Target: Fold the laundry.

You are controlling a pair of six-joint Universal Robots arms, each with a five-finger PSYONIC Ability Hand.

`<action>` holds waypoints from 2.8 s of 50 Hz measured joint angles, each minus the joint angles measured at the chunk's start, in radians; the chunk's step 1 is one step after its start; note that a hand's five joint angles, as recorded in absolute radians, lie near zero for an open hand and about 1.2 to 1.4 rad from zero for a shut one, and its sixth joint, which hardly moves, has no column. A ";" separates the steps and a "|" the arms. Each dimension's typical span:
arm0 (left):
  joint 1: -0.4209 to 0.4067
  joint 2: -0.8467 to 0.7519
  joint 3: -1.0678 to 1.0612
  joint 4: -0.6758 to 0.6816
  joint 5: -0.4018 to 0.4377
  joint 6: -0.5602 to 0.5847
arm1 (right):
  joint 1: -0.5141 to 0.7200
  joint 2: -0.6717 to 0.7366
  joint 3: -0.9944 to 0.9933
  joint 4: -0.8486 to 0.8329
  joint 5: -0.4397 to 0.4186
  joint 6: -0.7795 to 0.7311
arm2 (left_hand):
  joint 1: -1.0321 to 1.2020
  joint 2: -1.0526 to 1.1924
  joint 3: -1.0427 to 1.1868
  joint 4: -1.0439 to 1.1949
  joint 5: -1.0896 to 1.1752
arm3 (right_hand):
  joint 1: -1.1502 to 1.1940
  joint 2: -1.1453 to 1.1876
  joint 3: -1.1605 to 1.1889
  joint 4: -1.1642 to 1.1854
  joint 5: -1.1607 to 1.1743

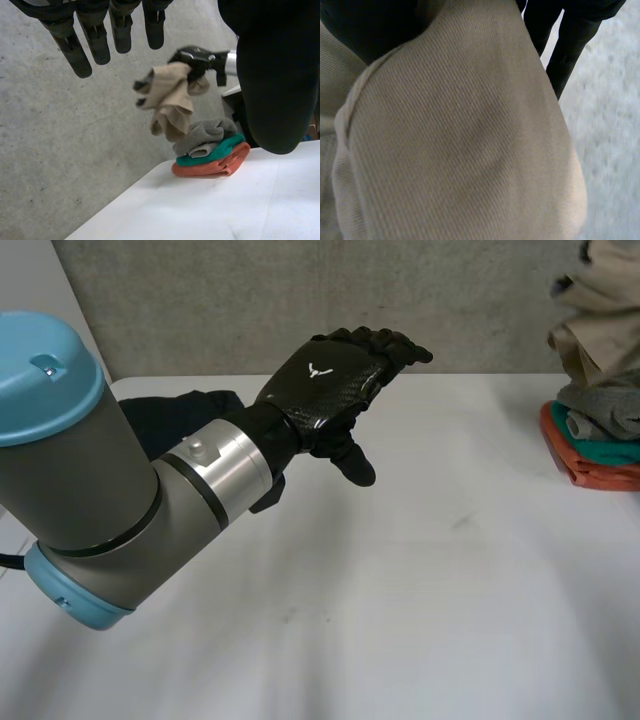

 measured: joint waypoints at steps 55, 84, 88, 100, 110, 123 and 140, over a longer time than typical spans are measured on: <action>-0.011 -0.015 -0.008 0.003 -0.002 0.002 | -0.392 -0.264 0.488 0.390 -0.068 -0.368 | 0.000 0.000 0.000 0.000 0.000 | -0.790 -0.931 -0.943 -0.969 -0.851; 0.376 0.119 0.019 0.156 -0.259 0.078 | 0.215 -0.886 1.003 -0.027 0.131 -0.267 | 0.000 0.000 0.000 0.000 0.000 | -0.790 -0.931 -0.943 -0.969 -0.851; 0.516 -0.012 0.037 0.147 -0.247 0.189 | 0.372 -0.884 1.119 0.048 0.045 -0.308 | 0.000 0.000 0.000 0.000 0.000 | -0.790 -0.931 -0.943 -0.969 -0.851; 0.667 -0.467 0.177 0.118 -0.007 0.567 | 0.521 -0.703 1.189 0.341 0.115 -0.583 | 0.000 0.000 0.000 0.000 0.000 | -0.790 -0.931 -0.943 -0.969 -0.851; 0.691 -0.675 0.323 0.137 0.058 0.635 | 0.515 -0.664 1.231 0.351 0.166 -0.650 | 0.399 0.376 0.367 0.369 0.350 | -0.790 -0.931 -0.943 -0.969 -0.851; 0.642 -0.677 0.375 0.149 -0.030 0.622 | 0.508 -0.667 1.249 0.323 0.167 -0.637 | 0.945 0.984 0.974 0.991 0.894 | -0.790 -0.931 -0.943 -0.969 -0.851; 0.257 -0.310 0.213 0.161 -0.142 0.170 | 0.449 -0.673 1.246 0.323 0.188 -0.631 | 0.945 0.987 0.975 0.992 0.894 | -0.790 -0.931 -0.943 -0.969 -0.851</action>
